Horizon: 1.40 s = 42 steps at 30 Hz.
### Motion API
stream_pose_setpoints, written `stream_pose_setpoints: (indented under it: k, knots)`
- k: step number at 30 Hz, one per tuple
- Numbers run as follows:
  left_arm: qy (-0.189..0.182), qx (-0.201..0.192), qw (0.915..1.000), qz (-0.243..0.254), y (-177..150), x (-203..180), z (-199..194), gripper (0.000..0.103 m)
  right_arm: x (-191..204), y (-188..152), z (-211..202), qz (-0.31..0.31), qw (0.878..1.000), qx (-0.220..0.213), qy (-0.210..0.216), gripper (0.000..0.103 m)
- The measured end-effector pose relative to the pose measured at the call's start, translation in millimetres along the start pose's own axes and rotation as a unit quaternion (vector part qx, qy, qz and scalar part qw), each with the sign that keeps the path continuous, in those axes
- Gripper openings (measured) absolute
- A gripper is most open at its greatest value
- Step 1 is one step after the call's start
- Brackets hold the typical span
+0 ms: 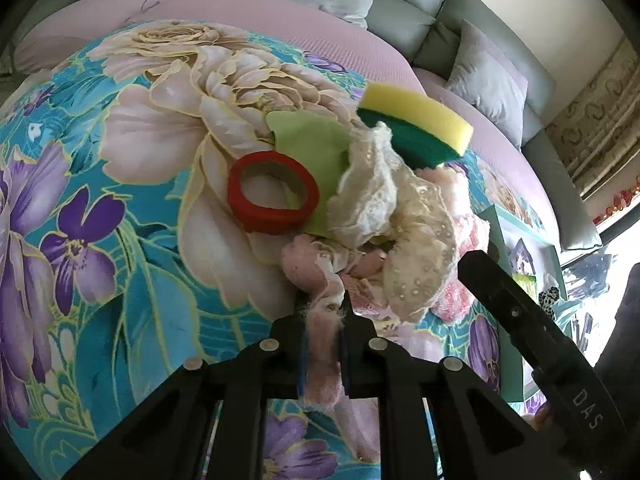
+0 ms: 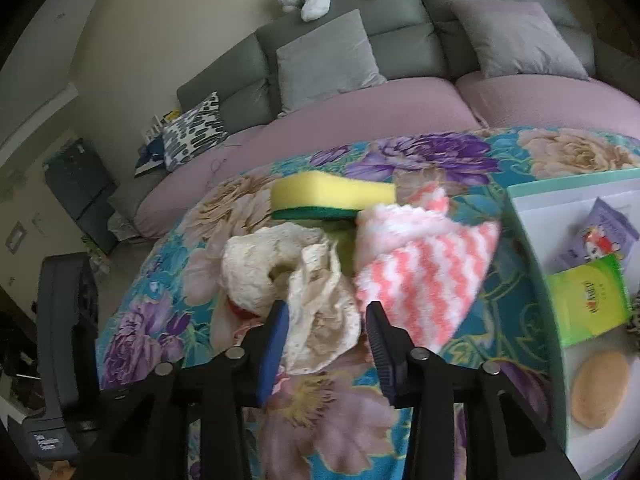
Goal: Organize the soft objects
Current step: 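Grasp the pink lace cloth with the left gripper while the right gripper grasps the cream lace cloth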
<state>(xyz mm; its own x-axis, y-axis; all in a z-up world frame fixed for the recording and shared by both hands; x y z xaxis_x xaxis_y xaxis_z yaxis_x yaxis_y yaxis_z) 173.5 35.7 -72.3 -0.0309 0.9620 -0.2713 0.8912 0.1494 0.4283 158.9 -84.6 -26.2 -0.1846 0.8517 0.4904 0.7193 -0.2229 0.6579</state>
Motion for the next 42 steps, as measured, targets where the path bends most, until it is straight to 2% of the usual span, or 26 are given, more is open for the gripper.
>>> stream_pose_setpoints:
  k: [4,10,12,17,22,23,28,36,42]
  knots:
    - [-0.002,0.003,0.9999,-0.015,0,8,1,0.013,7,-2,6,-0.005,1.0,0.006,0.009,0.036]
    - [-0.006,0.006,0.9997,-0.021,-2,12,2,0.013,12,-8,17,-0.007,1.0,0.022,0.012,0.036]
    - [-0.007,0.008,0.9997,-0.022,-3,12,1,0.013,12,-10,21,-0.004,1.0,0.027,0.014,0.031]
    - [-0.008,0.012,0.9996,-0.024,-3,14,4,0.013,9,-16,32,0.0,0.999,0.042,0.007,0.031]
    - [-0.009,0.016,0.9995,-0.028,-3,15,8,0.013,3,-20,39,0.009,0.999,0.052,-0.001,0.022]
    - [-0.009,0.016,0.9994,-0.028,-3,15,9,0.013,2,-20,40,0.01,0.999,0.052,-0.001,0.017]
    - [-0.011,0.017,0.9993,-0.032,-3,15,10,0.013,1,-20,40,0.011,0.999,0.053,-0.001,0.009]
    - [-0.009,0.012,0.9994,-0.031,-2,15,11,0.013,2,-16,32,0.013,0.999,0.04,0.001,0.008]
    - [-0.01,-0.015,0.9994,-0.029,7,13,-1,0.013,6,-10,22,0.012,1.0,0.022,0.011,0.006]
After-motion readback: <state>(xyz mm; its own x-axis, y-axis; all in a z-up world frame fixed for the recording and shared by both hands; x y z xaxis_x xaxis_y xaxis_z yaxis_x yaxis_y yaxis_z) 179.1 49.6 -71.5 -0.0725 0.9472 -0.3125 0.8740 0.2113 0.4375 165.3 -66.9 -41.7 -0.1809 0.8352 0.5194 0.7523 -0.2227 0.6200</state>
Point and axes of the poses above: each gripper's, at about its wrist camera, not at the fingertips, and z roughly the way its jaws point, x to its left, y to its top, the point moved 7 cm from there along z, roughly the way its jaws point, and after that the axes turned 9 degrees about y, right-handed, at the moved point
